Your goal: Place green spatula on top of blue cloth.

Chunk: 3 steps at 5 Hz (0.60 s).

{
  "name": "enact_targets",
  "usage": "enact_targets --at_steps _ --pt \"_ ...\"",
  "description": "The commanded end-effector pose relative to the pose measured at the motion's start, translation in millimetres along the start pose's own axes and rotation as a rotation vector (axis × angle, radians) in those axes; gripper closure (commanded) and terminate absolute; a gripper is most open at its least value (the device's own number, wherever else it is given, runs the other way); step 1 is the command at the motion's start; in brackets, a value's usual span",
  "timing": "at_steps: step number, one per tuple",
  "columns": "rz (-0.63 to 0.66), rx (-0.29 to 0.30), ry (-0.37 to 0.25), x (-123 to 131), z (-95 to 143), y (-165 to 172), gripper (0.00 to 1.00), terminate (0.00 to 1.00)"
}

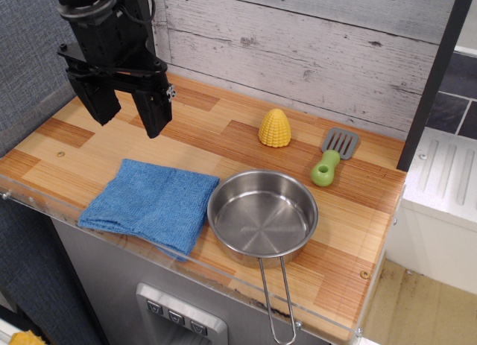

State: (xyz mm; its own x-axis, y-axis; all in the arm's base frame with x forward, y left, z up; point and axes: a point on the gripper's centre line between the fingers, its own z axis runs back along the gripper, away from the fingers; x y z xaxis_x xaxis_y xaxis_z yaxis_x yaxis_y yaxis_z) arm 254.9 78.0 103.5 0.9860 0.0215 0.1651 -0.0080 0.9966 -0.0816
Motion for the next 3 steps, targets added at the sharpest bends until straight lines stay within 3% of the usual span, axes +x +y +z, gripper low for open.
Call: enact_targets --at_steps 1,3 --pt "0.000 0.000 0.000 0 0 0 0.00 0.00" --pt "-0.065 0.009 -0.011 24 -20 -54 0.00 0.00"
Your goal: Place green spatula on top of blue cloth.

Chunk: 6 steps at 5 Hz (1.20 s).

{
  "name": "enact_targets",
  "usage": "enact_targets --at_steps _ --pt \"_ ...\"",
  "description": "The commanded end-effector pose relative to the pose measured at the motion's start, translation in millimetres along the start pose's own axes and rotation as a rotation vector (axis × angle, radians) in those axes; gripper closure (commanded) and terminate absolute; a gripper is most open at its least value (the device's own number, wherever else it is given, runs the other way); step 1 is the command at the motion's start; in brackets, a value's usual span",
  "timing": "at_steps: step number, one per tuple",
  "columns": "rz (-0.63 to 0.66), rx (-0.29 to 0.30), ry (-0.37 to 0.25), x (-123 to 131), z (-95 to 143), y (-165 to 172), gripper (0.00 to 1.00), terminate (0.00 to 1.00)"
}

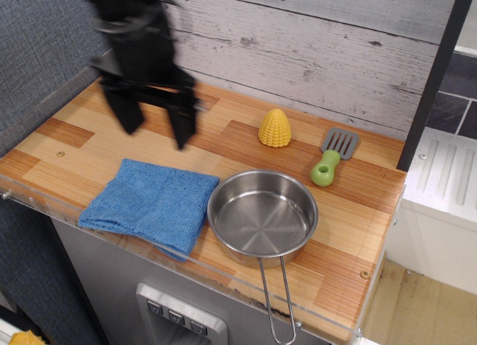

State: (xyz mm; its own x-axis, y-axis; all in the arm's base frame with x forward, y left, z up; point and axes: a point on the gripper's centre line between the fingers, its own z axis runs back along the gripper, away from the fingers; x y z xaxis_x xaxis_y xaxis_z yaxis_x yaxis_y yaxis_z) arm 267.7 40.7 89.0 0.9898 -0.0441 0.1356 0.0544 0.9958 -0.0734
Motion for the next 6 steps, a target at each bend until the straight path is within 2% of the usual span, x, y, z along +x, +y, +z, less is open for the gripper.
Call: enact_targets --at_steps 1,2,4,6 --pt "0.012 0.021 -0.080 33 -13 -44 0.00 0.00" --pt "0.094 0.060 -0.119 59 -31 -69 0.00 0.00" --pt "0.079 0.070 -0.140 102 -47 -101 0.00 0.00" --pt "0.073 0.062 -0.106 112 -71 -108 0.00 0.00"
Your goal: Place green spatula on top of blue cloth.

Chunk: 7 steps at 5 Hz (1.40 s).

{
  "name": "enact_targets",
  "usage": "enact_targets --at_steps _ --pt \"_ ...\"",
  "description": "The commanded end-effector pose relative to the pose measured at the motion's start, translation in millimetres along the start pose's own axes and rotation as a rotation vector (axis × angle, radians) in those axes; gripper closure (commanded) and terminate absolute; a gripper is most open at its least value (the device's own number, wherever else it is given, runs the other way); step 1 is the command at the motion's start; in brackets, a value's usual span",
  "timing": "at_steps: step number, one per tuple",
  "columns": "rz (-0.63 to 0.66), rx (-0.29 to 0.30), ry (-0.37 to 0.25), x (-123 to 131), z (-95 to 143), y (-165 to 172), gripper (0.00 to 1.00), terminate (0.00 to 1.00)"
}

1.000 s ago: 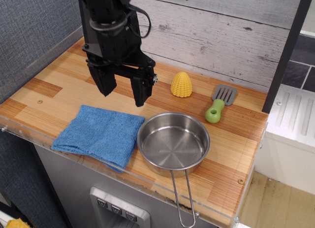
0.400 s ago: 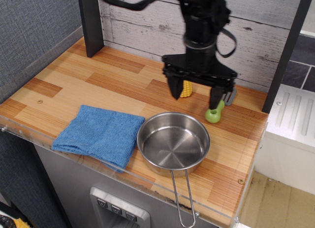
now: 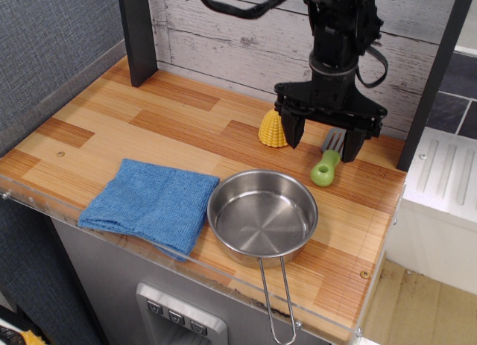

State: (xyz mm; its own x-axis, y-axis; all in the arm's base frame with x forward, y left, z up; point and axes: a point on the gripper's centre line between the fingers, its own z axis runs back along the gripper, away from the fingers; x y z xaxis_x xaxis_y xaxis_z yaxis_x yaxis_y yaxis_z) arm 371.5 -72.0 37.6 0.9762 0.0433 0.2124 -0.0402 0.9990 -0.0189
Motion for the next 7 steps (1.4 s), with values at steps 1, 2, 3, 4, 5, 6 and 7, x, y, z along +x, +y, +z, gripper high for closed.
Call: enact_targets --at_steps 1,2,3,4,5,6,7 --pt "-0.016 -0.005 0.027 3 -15 -5 0.00 0.00" --pt "-0.008 -0.014 0.071 -3 -23 -5 0.00 0.00" --pt "-0.030 -0.024 0.077 -5 -22 -7 1.00 0.00" --pt "-0.040 -0.052 0.047 -3 -4 -8 1.00 0.00" --pt "-0.032 -0.093 0.018 5 14 -4 1.00 0.00" --pt "-0.003 -0.140 -0.057 5 53 8 1.00 0.00" --pt "0.020 -0.151 -0.135 -16 98 35 1.00 0.00"
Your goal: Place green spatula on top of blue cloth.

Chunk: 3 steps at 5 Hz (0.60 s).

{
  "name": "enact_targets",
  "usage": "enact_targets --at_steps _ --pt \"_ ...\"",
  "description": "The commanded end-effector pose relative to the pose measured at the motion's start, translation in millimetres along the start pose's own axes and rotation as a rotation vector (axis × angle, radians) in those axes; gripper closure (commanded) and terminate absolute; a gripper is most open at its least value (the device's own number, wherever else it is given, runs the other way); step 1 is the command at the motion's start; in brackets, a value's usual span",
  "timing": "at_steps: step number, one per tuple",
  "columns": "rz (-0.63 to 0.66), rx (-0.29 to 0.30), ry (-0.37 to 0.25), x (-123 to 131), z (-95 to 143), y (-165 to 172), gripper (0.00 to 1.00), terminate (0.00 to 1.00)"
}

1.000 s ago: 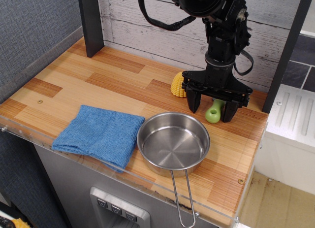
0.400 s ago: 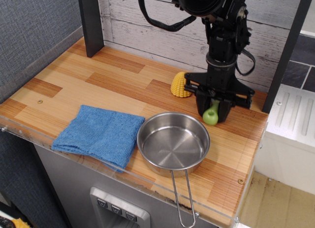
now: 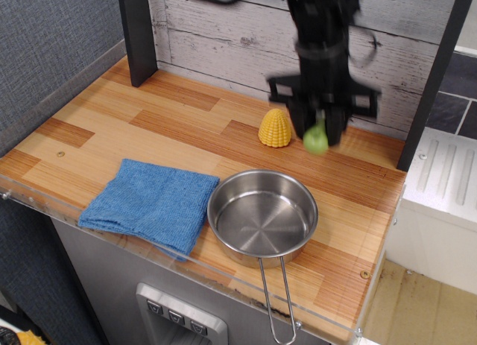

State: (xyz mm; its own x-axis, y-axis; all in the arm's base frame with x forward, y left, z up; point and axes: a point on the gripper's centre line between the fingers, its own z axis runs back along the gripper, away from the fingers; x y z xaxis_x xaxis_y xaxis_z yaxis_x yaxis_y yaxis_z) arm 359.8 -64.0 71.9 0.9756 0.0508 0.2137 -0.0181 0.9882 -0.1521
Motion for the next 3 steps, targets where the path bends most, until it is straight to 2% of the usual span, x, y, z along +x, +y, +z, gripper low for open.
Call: enact_targets --at_steps 1,2,3 --pt "0.017 -0.009 -0.087 -44 72 46 1.00 0.00" --pt "0.040 0.043 -0.024 -74 61 71 1.00 0.00" --pt "0.069 0.091 0.028 -93 47 98 1.00 0.00"
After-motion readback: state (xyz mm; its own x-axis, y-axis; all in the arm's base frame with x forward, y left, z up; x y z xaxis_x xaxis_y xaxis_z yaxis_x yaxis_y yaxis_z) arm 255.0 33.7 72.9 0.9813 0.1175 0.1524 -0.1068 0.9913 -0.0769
